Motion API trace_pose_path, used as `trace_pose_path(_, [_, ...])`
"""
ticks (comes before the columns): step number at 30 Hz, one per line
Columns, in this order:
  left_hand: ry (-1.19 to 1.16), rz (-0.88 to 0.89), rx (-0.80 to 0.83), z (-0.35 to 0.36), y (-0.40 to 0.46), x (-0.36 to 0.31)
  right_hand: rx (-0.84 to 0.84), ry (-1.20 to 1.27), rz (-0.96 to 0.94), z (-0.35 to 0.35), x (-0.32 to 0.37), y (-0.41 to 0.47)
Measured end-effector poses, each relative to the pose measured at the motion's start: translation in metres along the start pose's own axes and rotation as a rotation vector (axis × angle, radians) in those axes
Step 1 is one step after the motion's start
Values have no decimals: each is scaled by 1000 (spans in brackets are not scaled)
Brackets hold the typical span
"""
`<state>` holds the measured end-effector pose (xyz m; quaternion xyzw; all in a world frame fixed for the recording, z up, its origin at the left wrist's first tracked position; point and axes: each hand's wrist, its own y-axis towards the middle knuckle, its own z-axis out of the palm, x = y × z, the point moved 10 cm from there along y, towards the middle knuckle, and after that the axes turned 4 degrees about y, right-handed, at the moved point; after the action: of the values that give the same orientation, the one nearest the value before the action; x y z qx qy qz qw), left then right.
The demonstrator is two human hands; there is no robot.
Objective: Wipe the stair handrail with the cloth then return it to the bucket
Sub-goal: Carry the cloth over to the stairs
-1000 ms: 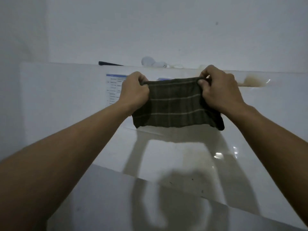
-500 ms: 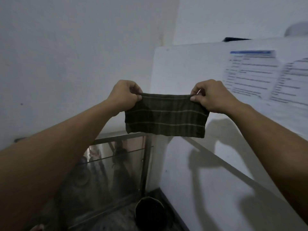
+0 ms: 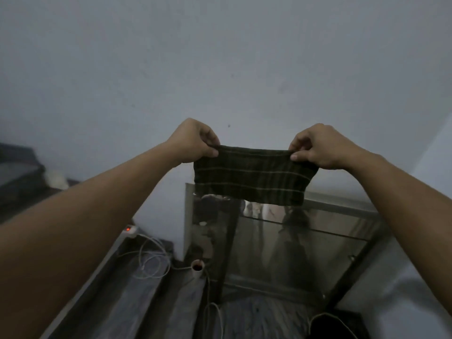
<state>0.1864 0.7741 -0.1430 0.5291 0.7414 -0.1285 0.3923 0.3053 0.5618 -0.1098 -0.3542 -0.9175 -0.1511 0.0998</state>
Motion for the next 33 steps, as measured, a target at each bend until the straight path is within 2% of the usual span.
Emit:
trace_pose_path(7, [86,-245,-144,-114,-28,143,182,106,-246,113,140,104])
trace_pose_path(14, [150,-446,-301,-213,-74,232,296,156,-471,182,275,168])
trace_pose_path(26, [224,-793,-553,-379,-128,325,396,275,-826,245,503,267])
trace_pose_path(33, [287,-897,-721,-486,-162,314,285,304,-963,214,645,304])
